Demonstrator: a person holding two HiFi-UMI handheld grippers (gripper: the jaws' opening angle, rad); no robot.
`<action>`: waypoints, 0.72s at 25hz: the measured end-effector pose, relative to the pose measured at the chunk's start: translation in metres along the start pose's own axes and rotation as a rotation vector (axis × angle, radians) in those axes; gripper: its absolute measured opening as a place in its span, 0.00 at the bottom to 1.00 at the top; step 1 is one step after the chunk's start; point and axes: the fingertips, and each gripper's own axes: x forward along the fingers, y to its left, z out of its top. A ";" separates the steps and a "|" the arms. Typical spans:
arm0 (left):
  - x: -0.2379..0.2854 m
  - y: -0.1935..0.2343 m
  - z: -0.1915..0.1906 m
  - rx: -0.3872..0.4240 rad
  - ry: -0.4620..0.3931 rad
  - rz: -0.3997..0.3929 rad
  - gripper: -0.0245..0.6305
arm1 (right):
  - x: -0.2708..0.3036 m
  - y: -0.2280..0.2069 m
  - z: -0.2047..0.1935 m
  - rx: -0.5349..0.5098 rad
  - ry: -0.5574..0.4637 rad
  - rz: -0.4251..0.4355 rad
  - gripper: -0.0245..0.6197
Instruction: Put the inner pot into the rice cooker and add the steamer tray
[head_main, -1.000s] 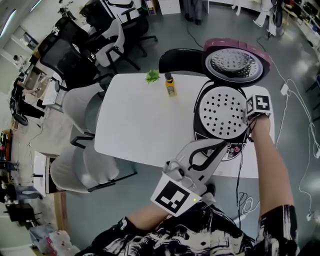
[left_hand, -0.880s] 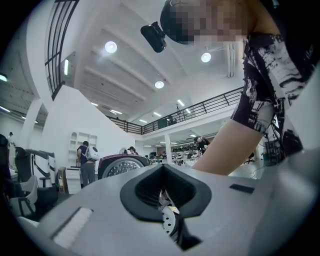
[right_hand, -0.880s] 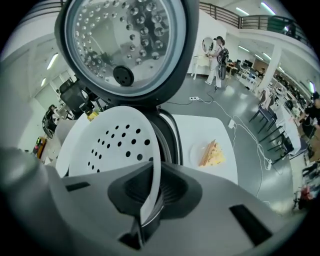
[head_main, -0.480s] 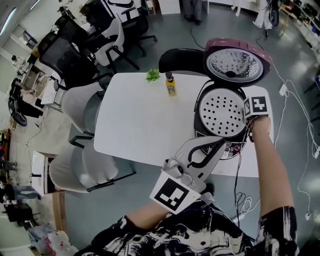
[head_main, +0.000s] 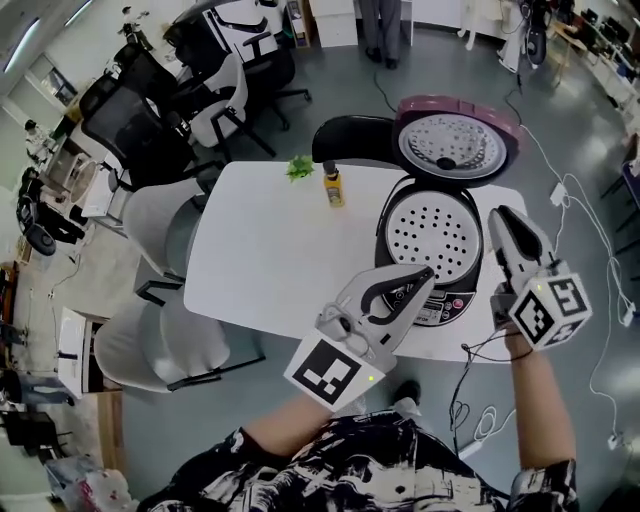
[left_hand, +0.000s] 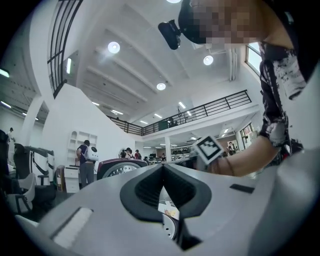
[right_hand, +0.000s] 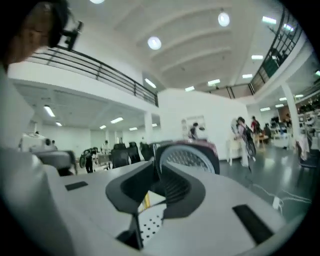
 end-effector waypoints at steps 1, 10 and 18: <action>0.001 0.002 0.003 -0.019 -0.005 0.010 0.04 | -0.019 0.020 0.024 -0.043 -0.090 0.027 0.10; 0.015 0.009 0.011 0.026 0.037 0.058 0.04 | -0.102 0.051 0.032 -0.097 -0.183 0.028 0.04; 0.013 0.007 0.010 0.016 0.046 0.092 0.04 | -0.114 0.054 0.026 -0.148 -0.183 0.015 0.04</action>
